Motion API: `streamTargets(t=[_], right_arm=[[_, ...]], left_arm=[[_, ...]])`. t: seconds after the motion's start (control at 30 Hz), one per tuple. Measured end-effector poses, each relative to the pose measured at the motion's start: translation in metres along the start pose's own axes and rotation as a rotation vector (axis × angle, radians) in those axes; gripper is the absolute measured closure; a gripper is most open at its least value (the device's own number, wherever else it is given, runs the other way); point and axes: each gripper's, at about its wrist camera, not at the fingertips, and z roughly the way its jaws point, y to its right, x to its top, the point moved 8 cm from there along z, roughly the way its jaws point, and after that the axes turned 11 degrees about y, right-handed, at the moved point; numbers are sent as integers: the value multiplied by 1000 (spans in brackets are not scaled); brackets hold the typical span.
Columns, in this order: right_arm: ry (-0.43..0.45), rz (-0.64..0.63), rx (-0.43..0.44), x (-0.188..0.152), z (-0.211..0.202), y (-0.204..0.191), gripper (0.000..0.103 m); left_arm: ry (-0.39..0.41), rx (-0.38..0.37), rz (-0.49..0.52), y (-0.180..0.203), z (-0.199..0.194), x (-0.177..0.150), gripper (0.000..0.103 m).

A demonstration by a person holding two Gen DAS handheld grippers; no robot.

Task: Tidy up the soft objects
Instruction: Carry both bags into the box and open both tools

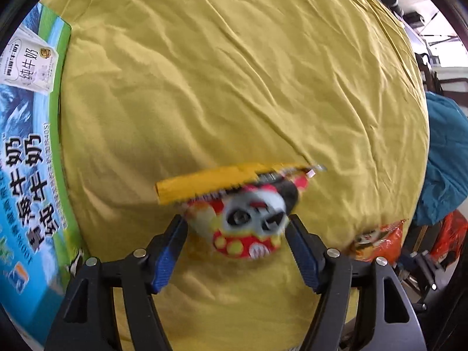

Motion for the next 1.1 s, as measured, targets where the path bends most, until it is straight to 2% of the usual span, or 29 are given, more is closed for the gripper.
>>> streamTargets(t=[0.07,0.17,0.27,0.47,0.53,0.57,0.73,0.8,0.83,1.1], right_arm=[[-12,39,2,-1,7,2,45],[-4,118,9,-1,14,2,47],[2,180,18,0,11,15,47],[1,201,20,10,16,21,47],[-4,205,11,10,21,20,54],[-4,200,-3,10,21,20,61],[0,177,-28,7,26,14,63],[2,180,-32,6,24,9,64],[2,181,-31,6,24,8,65],[43,189,-17,8,-2,-14,66]], left_arm=[[35,19,5,-7,1,6,48],[69,38,38,-11,-1,10,56],[96,82,108,1,0,7,56],[118,124,170,12,5,9,52],[119,128,178,16,9,8,54],[119,130,180,30,9,8,54],[134,148,206,40,10,4,57],[145,155,214,41,5,-2,59],[149,154,216,43,-6,-19,60],[187,140,239,56,-32,-37,62]])
